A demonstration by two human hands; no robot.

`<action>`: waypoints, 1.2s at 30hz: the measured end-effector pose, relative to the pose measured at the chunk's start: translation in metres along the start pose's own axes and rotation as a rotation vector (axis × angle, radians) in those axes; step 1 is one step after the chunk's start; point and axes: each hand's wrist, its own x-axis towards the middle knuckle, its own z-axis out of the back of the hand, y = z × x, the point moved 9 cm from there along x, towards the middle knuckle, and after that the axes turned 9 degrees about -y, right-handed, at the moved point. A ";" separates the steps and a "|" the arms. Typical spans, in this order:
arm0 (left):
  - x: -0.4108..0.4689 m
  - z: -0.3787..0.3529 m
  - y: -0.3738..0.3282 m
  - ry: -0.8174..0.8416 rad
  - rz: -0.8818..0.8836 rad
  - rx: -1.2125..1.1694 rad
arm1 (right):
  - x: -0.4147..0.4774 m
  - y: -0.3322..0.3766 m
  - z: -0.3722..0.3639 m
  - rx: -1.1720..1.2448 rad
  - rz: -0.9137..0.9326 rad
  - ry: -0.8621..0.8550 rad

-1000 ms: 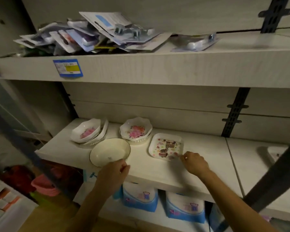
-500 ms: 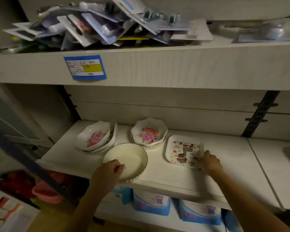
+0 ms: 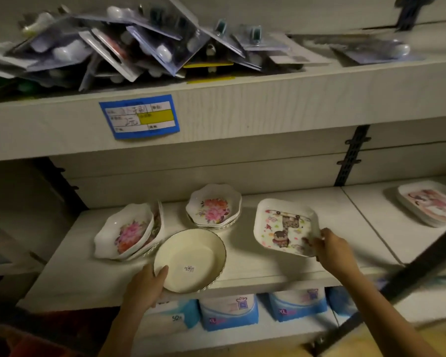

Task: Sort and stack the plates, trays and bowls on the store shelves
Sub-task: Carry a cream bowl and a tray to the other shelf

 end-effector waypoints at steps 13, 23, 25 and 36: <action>0.008 -0.011 -0.010 0.077 -0.050 0.021 | -0.068 -0.023 0.037 0.005 -0.098 -0.137; 0.008 0.017 -0.036 -0.017 -0.294 0.417 | -0.086 -0.023 0.045 0.037 -0.139 -0.181; 0.012 0.021 -0.039 -0.032 -0.298 0.346 | -0.088 -0.023 0.047 0.042 -0.150 -0.183; -0.037 0.039 -0.097 -0.111 -0.461 0.014 | -0.110 -0.060 0.087 0.060 -0.206 -0.232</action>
